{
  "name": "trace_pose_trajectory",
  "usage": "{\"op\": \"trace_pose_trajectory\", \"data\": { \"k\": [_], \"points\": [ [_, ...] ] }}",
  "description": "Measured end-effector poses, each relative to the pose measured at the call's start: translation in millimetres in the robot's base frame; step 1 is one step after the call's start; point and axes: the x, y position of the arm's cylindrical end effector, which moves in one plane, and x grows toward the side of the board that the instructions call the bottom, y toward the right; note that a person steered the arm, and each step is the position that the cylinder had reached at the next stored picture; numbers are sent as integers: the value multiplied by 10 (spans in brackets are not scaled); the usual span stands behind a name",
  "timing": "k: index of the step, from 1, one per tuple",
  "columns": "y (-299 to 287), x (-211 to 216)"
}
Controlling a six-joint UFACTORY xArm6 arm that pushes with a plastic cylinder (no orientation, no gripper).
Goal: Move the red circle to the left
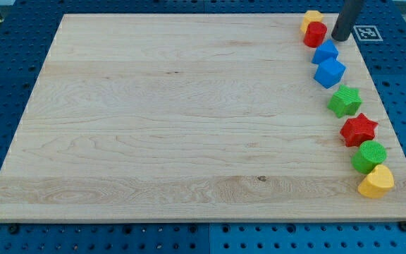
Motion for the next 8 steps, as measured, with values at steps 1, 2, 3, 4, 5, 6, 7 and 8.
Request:
{"op": "trace_pose_trajectory", "data": {
  "k": [1,2,3,4,5,6,7,8],
  "points": [
    [0,0],
    [-132,12],
    [-411,50],
    [-710,55],
    [-1069,55],
    [-1481,92],
    [-1613,94],
    [-1513,94]
  ]
}}
